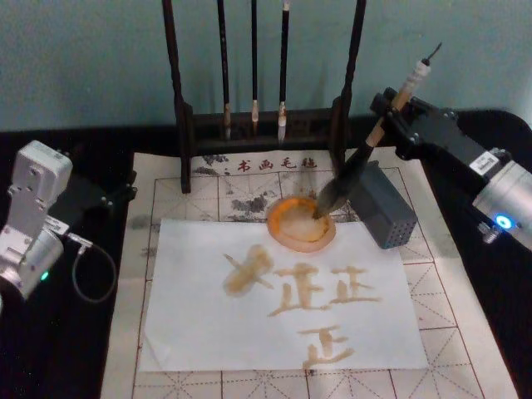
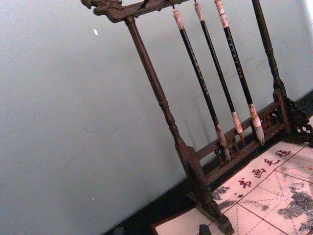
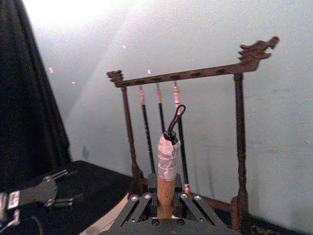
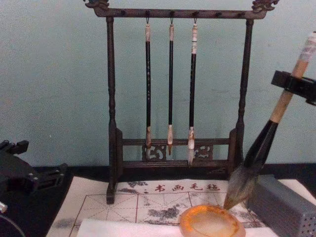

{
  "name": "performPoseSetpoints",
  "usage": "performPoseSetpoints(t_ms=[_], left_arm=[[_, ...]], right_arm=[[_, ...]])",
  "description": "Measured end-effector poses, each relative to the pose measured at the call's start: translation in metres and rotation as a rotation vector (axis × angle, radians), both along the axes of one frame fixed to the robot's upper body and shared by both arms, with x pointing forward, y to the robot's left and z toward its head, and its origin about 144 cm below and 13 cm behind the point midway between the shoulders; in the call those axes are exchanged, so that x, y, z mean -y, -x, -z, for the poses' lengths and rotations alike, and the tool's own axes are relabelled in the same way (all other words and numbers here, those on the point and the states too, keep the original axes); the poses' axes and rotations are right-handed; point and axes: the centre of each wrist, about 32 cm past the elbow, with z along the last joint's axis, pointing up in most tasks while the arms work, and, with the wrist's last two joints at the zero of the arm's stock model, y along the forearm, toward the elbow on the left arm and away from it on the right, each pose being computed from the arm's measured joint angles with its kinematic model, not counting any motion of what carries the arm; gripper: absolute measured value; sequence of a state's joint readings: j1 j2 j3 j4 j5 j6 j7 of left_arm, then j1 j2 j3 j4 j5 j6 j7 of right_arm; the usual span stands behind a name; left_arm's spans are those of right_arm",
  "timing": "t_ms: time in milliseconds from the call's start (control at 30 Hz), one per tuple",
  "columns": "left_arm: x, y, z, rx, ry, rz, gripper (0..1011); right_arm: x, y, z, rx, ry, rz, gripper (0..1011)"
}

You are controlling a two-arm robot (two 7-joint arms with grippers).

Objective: Pick up the brush from the inkstone, write on the paper, then place the brush back to its original position.

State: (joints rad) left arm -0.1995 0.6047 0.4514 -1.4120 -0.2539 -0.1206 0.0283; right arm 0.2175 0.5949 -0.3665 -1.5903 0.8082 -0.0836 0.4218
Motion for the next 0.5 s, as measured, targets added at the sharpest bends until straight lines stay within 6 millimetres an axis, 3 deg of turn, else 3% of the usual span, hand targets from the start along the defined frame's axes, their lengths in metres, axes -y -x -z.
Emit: performPoseSetpoints(t_ms=[500], left_arm=[[0.0,0.0,0.0,0.0,0.0,0.0,1001]], right_arm=[[0.019,0.028,0.001,0.044,0.056,-0.096,189]])
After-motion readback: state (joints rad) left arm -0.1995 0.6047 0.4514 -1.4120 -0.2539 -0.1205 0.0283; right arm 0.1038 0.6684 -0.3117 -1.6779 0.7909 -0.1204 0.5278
